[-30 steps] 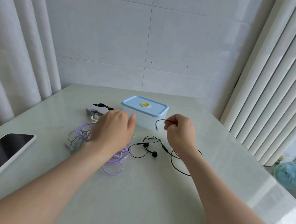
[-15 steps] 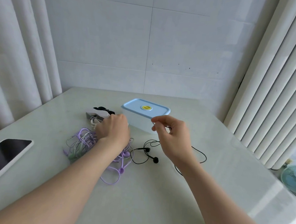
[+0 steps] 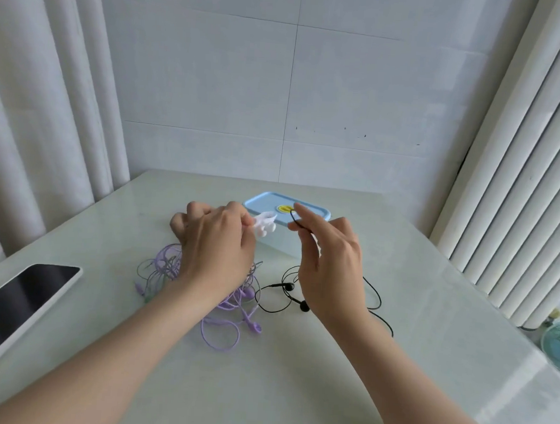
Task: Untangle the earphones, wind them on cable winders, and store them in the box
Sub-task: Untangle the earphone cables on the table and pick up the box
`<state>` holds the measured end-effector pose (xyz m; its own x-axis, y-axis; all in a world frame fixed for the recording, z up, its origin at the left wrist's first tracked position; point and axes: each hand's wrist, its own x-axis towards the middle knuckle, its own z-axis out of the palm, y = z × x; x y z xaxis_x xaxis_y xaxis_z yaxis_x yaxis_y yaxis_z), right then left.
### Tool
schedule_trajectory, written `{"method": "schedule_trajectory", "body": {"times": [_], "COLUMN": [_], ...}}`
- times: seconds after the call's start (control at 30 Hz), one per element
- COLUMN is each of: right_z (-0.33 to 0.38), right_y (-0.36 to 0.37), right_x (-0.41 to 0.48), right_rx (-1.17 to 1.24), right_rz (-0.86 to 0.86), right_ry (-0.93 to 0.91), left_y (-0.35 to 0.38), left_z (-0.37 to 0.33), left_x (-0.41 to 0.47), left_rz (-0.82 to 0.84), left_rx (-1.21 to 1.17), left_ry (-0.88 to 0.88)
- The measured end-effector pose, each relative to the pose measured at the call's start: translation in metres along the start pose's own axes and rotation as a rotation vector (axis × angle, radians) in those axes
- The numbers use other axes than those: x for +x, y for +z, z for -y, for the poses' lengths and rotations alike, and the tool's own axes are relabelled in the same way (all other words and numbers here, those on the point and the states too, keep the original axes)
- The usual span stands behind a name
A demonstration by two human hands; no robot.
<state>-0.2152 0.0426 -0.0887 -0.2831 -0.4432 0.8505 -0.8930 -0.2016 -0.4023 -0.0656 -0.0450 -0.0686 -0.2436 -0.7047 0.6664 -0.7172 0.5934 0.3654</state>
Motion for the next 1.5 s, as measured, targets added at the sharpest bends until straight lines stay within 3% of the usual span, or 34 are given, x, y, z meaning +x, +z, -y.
{"method": "schedule_trajectory", "body": {"times": [0.1, 0.23, 0.37, 0.47, 0.57, 0.7, 0.9, 1.13, 1.5], "right_z": [0.016, 0.045, 0.066, 0.072, 0.073, 0.07, 0.063, 0.049, 0.041], "right_y": [-0.007, -0.023, -0.03, -0.031, -0.031, -0.035, -0.042, -0.033, -0.028], "right_x": [0.002, 0.004, 0.003, 0.002, 0.004, 0.009, 0.016, 0.012, 0.009], "right_rx": [0.023, 0.111, 0.214, 0.305, 0.467, 0.675, 0.953, 0.667, 0.428], "right_rz": [-0.136, -0.229, -0.163, -0.095, -0.043, 0.02, 0.133, 0.175, 0.162], "right_ry": [-0.025, -0.013, 0.023, 0.077, 0.264, 0.474, 0.635, 0.446, 0.482], "left_y": [-0.013, -0.034, -0.043, -0.037, -0.032, -0.029, -0.029, -0.031, -0.03], "left_z": [-0.007, -0.021, -0.027, -0.023, -0.017, -0.016, -0.025, -0.021, -0.016], "left_x": [-0.012, -0.033, -0.033, -0.033, -0.036, -0.037, -0.038, -0.035, -0.032], "left_rz": [-0.105, -0.114, 0.071, 0.213, 0.369, 0.565, 0.599, 0.578, 0.58], "left_rx": [-0.353, -0.817, -1.068, -1.158, -1.298, -1.421, -1.553, -1.547, -1.6], "left_ry": [0.079, -0.123, -0.382, -0.463, -0.5, -0.493, -0.622, -0.599, -0.552]}}
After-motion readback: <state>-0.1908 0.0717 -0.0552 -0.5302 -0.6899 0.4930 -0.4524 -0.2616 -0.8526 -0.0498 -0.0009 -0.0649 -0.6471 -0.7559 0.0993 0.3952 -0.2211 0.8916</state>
